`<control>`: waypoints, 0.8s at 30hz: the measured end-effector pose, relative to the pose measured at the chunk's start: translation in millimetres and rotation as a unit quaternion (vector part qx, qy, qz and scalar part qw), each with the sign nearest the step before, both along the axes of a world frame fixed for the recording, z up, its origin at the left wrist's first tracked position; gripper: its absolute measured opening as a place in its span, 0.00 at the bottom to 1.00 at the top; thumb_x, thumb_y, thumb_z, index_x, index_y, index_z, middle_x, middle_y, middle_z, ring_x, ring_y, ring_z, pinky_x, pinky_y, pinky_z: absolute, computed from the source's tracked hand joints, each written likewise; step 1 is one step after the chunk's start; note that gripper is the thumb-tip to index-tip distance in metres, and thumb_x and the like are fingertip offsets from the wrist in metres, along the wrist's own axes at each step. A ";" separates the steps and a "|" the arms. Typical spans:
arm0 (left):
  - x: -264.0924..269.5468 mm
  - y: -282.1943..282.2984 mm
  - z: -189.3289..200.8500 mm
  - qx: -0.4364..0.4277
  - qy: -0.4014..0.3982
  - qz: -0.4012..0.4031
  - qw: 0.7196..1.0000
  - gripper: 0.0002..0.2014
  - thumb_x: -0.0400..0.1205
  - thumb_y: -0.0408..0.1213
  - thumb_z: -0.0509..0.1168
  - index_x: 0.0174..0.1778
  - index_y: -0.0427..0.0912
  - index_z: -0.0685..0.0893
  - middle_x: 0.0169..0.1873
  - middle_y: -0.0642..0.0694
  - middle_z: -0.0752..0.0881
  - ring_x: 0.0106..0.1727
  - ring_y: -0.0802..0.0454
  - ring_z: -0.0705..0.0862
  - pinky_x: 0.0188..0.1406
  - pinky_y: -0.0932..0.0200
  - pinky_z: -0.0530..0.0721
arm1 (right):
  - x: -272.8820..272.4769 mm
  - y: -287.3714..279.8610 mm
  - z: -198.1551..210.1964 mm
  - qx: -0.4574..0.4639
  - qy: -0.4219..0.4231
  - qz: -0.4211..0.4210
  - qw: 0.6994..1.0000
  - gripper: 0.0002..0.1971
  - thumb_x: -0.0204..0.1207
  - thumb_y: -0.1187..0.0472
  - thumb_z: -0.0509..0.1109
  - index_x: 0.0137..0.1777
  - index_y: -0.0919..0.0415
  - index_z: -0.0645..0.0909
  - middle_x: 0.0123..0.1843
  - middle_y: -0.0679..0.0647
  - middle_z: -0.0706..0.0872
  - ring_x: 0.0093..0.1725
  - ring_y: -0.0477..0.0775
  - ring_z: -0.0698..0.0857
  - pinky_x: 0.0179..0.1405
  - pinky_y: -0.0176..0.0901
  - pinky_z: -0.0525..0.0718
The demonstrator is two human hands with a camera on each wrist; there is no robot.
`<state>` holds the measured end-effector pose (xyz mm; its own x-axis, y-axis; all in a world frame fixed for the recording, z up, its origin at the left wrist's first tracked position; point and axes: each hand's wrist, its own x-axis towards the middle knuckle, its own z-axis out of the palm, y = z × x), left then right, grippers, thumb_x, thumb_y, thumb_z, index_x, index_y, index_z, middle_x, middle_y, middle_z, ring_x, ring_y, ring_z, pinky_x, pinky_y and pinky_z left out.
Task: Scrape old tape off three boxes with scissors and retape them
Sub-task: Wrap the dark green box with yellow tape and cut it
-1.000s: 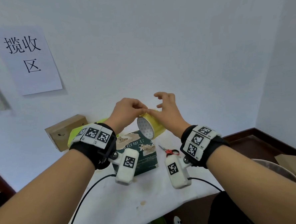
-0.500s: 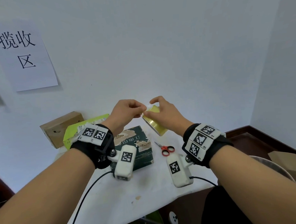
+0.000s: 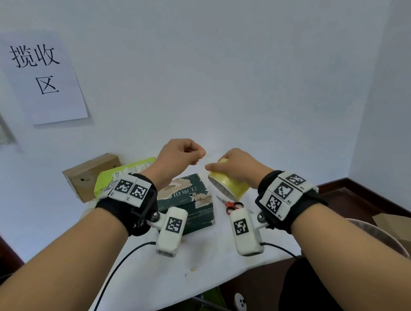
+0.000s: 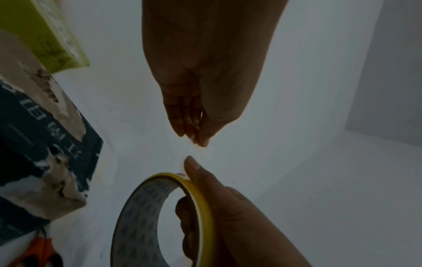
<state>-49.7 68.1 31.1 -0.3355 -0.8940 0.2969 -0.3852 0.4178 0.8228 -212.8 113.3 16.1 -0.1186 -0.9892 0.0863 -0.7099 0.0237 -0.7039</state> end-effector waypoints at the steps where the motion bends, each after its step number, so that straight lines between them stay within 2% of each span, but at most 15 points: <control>1: 1.3 0.9 -0.8 0.009 0.000 -0.001 1.000 0.04 0.80 0.35 0.70 0.43 0.38 0.87 0.39 0.47 0.87 0.39 0.55 0.83 0.47 0.62 0.83 | 1.2 1.4 -1.4 0.005 -0.012 -0.002 1.000 0.26 0.74 0.40 0.70 0.56 0.64 0.81 0.42 0.51 0.80 0.36 0.48 0.77 0.28 0.36 0.69; 3: 4.7 0.8 -2.3 0.026 0.005 -0.007 1.000 0.05 0.81 0.34 0.69 0.44 0.36 0.86 0.37 0.48 0.86 0.38 0.56 0.82 0.43 0.66 0.81 | 4.1 3.5 -5.3 0.008 -0.044 -0.003 0.999 0.28 0.77 0.38 0.65 0.49 0.67 0.83 0.38 0.53 0.79 0.34 0.48 0.75 0.32 0.38 0.71; 5: 8.8 0.1 -4.7 0.039 0.000 -0.018 0.999 0.05 0.80 0.34 0.70 0.44 0.35 0.87 0.36 0.48 0.86 0.37 0.57 0.81 0.43 0.66 0.80 | 6.0 5.1 -12.4 0.015 -0.084 -0.008 0.996 0.30 0.81 0.40 0.59 0.57 0.70 0.84 0.43 0.58 0.83 0.40 0.52 0.77 0.41 0.43 0.74; 7: 11.6 1.9 -10.2 0.056 -0.026 -0.043 0.997 0.05 0.79 0.34 0.71 0.44 0.36 0.88 0.37 0.46 0.87 0.38 0.56 0.82 0.45 0.63 0.82 | 6.4 7.6 -22.1 0.027 -0.098 0.002 0.995 0.21 0.82 0.47 0.62 0.56 0.65 0.85 0.48 0.56 0.86 0.44 0.52 0.78 0.45 0.43 0.75; 9: 14.7 2.5 -18.8 0.078 -0.048 -0.059 0.994 0.04 0.78 0.34 0.73 0.43 0.36 0.89 0.39 0.43 0.88 0.40 0.54 0.83 0.48 0.61 0.83 | 4.8 10.8 -31.6 0.040 -0.111 0.005 0.993 0.11 0.80 0.52 0.66 0.48 0.58 0.86 0.45 0.49 0.85 0.45 0.50 0.79 0.44 0.40 0.76; 11: 17.5 4.4 -28.1 0.095 -0.059 -0.068 0.991 0.05 0.78 0.36 0.73 0.44 0.39 0.91 0.41 0.41 0.90 0.41 0.52 0.84 0.50 0.59 0.84 | 5.6 14.4 -40.3 0.054 -0.117 -0.006 0.992 0.08 0.79 0.54 0.68 0.44 0.55 0.85 0.42 0.48 0.84 0.44 0.49 0.79 0.41 0.40 0.76; 13: 20.9 5.1 -36.8 0.086 -0.100 -0.060 0.989 0.07 0.78 0.43 0.73 0.46 0.46 0.93 0.46 0.45 0.92 0.42 0.53 0.86 0.53 0.59 0.85 | 7.0 15.7 -47.9 0.062 -0.111 -0.022 0.992 0.08 0.79 0.54 0.67 0.44 0.56 0.84 0.43 0.50 0.84 0.45 0.51 0.79 0.43 0.42 0.76; 15: 24.8 6.4 -44.2 0.055 -0.144 -0.040 0.987 0.11 0.80 0.49 0.70 0.53 0.50 0.91 0.51 0.54 0.91 0.46 0.56 0.88 0.52 0.64 0.84 | 8.7 15.3 -51.7 0.073 -0.102 -0.027 0.992 0.09 0.79 0.55 0.67 0.46 0.59 0.85 0.44 0.52 0.83 0.46 0.53 0.79 0.47 0.45 0.78; 17: 31.7 4.3 -49.8 0.007 -0.173 0.017 0.985 0.19 0.82 0.51 0.66 0.68 0.50 0.83 0.60 0.56 0.86 0.52 0.57 0.87 0.55 0.64 0.80 | 8.3 13.5 -53.6 0.097 -0.077 -0.023 0.992 0.11 0.79 0.57 0.67 0.48 0.65 0.85 0.43 0.56 0.83 0.45 0.55 0.80 0.49 0.48 0.80; 19: 44.8 -2.9 -52.7 -0.009 -0.178 0.059 0.982 0.29 0.82 0.55 0.64 0.79 0.53 0.69 0.72 0.53 0.77 0.65 0.55 0.80 0.62 0.59 0.76 | 5.7 11.8 -55.9 0.111 -0.058 -0.023 0.992 0.11 0.79 0.59 0.67 0.49 0.68 0.84 0.43 0.58 0.83 0.44 0.57 0.80 0.48 0.48 0.80; 21: 58.7 -9.3 -57.0 0.009 -0.248 0.014 0.969 0.39 0.76 0.66 0.63 0.82 0.57 0.61 0.81 0.52 0.64 0.79 0.51 0.67 0.74 0.54 0.66 | 3.4 10.3 -59.2 0.112 -0.067 -0.034 0.991 0.08 0.78 0.59 0.68 0.46 0.65 0.83 0.42 0.59 0.81 0.42 0.56 0.78 0.45 0.46 0.78; 23: 67.2 -11.9 -66.4 0.023 -0.382 -0.044 0.923 0.50 0.66 0.79 0.57 0.83 0.61 0.54 0.85 0.49 0.52 0.84 0.46 0.53 0.82 0.47 0.54 | 3.9 8.4 -62.9 0.122 -0.103 -0.037 0.986 0.06 0.76 0.60 0.70 0.43 0.63 0.81 0.40 0.59 0.80 0.40 0.56 0.77 0.40 0.44 0.76; 24: 69.1 -12.7 -72.6 0.024 -0.432 -0.049 0.900 0.50 0.66 0.79 0.56 0.83 0.62 0.52 0.85 0.47 0.50 0.84 0.43 0.51 0.82 0.44 0.52 | 5.1 7.5 -64.3 0.129 -0.135 -0.037 0.982 0.06 0.76 0.60 0.71 0.43 0.63 0.81 0.40 0.59 0.81 0.40 0.56 0.77 0.38 0.44 0.76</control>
